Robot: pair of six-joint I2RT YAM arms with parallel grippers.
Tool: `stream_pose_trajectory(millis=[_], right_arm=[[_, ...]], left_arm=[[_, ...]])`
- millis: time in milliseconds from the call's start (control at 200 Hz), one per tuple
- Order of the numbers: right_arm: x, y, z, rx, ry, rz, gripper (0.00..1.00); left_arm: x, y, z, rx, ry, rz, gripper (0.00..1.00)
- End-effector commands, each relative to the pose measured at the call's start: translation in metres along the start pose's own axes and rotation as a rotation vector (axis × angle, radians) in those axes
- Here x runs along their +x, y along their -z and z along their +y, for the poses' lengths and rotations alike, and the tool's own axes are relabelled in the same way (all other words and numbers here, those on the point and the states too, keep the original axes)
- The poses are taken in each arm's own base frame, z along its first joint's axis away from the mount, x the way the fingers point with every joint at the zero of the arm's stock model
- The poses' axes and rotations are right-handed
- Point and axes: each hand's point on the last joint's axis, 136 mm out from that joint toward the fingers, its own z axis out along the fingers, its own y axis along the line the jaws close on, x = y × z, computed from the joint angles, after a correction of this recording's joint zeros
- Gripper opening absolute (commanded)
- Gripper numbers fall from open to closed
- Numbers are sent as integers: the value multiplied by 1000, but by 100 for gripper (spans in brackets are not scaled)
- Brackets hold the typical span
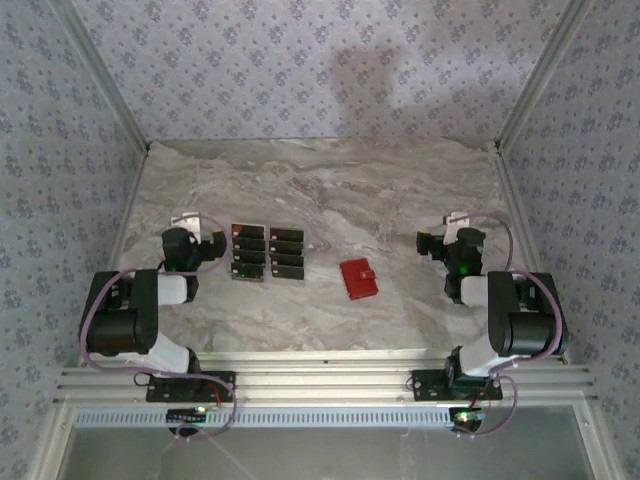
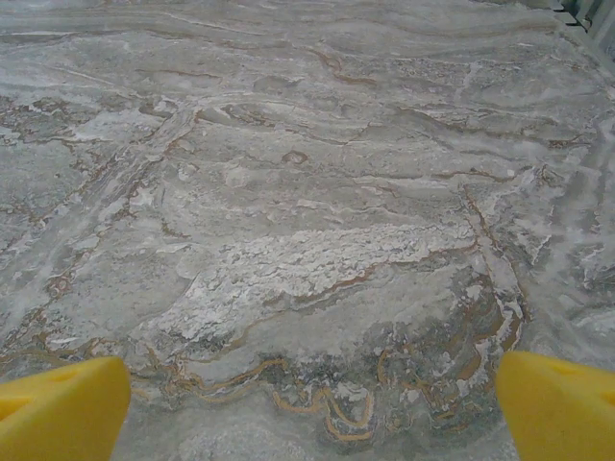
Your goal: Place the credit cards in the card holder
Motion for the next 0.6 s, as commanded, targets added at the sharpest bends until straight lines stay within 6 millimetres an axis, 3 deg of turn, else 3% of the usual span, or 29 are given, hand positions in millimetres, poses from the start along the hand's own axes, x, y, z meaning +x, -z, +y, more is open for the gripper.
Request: stream_pose_trajectory(millis=[0, 595], right_arm=[[-14, -5, -1, 14, -9, -41, 100], [-14, -5, -2, 4, -20, -39, 100]], left_arm=[[-19, -3, -1, -4, 6, -61, 100], [-19, -4, 0, -2, 12, -57, 100]])
